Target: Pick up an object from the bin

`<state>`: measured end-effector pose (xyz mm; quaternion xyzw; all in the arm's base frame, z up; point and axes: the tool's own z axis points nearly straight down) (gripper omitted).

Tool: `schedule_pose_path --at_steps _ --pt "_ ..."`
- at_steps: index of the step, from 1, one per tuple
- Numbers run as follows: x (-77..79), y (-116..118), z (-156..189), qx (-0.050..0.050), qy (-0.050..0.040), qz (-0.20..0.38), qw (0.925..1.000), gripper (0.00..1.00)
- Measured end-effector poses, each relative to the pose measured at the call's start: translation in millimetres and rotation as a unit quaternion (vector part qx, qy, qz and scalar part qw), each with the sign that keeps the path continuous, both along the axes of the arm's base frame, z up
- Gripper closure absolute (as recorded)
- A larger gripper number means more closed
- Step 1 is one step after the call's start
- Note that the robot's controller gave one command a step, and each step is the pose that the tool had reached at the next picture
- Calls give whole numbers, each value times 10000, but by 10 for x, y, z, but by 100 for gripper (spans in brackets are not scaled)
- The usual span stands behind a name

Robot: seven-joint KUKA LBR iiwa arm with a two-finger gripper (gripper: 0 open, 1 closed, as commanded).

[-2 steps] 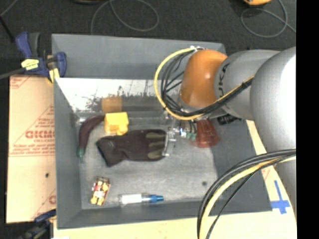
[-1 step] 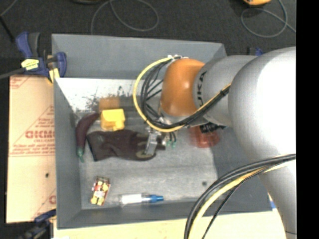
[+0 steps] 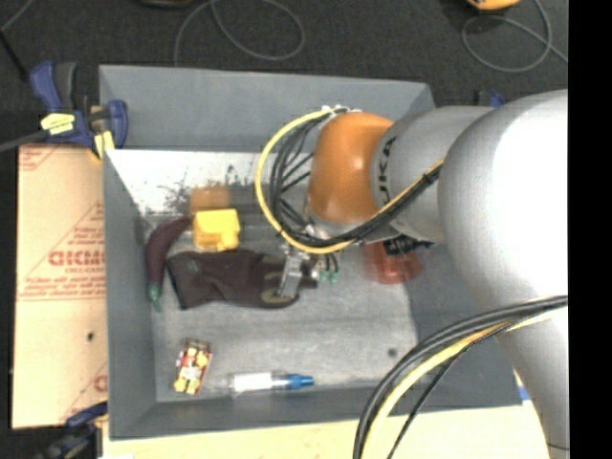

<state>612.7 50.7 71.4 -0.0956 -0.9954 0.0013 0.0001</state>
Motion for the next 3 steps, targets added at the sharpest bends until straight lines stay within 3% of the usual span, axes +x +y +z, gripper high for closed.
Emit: schedule_pose_path --at_steps 1,3 --pt "-7 -1 26 -2 -1 3 10000 100" --pt "-16 -5 415 1 5 9 10000 100"
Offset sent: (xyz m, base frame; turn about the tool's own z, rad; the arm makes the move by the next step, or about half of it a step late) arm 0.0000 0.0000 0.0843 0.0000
